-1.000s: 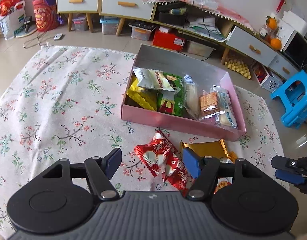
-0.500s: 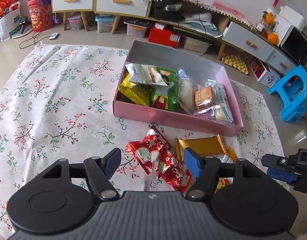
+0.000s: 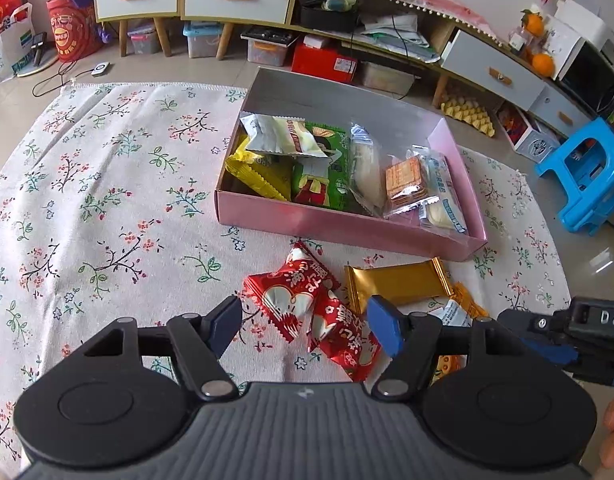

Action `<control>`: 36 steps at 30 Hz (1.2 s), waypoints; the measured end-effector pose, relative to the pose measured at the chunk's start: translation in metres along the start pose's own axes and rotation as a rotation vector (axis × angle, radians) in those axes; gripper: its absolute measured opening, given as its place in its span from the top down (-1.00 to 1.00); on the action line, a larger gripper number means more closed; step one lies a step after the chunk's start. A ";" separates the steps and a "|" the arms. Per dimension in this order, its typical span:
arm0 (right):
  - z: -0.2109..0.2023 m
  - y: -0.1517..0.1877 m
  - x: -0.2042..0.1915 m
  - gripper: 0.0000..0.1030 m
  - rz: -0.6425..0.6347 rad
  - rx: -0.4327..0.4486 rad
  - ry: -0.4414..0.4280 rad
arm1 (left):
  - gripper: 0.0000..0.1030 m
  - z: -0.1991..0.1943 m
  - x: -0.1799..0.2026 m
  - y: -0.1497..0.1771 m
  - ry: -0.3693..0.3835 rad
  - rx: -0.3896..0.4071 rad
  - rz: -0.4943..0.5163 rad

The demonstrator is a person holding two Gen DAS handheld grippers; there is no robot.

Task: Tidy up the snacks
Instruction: 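Move both open grippers back over the red candy packs, then grasp a red candy pack with left gripper while right grasps another red pack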

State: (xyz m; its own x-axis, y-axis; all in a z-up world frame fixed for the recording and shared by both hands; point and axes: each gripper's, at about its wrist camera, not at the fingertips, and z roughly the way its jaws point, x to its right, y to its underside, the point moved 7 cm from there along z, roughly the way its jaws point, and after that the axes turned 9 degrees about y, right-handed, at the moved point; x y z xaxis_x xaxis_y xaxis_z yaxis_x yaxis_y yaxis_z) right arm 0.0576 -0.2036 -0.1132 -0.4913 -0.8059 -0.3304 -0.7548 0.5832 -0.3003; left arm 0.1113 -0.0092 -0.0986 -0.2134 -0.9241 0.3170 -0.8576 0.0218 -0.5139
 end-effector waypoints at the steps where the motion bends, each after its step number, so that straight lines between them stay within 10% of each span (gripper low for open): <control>1: 0.001 0.002 -0.002 0.07 -0.006 -0.006 -0.010 | -0.29 0.000 -0.002 -0.001 -0.004 0.003 -0.005; 22: 0.023 0.017 -0.042 0.07 -0.120 -0.047 -0.010 | -0.17 0.051 -0.014 -0.006 -0.068 -0.044 0.103; 27: 0.030 0.018 -0.044 0.07 -0.113 -0.064 -0.017 | 0.15 0.054 -0.009 0.002 -0.063 -0.104 0.167; 36: 0.046 0.030 -0.065 0.07 -0.162 -0.083 -0.044 | 0.26 0.024 -0.020 0.001 0.001 -0.080 0.044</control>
State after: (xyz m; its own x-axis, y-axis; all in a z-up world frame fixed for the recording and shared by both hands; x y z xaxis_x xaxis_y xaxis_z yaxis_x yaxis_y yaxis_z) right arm 0.0867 -0.1288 -0.1418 -0.3423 -0.8823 -0.3231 -0.8568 0.4343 -0.2780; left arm 0.1255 0.0003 -0.1246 -0.2519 -0.9213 0.2963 -0.8820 0.0925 -0.4621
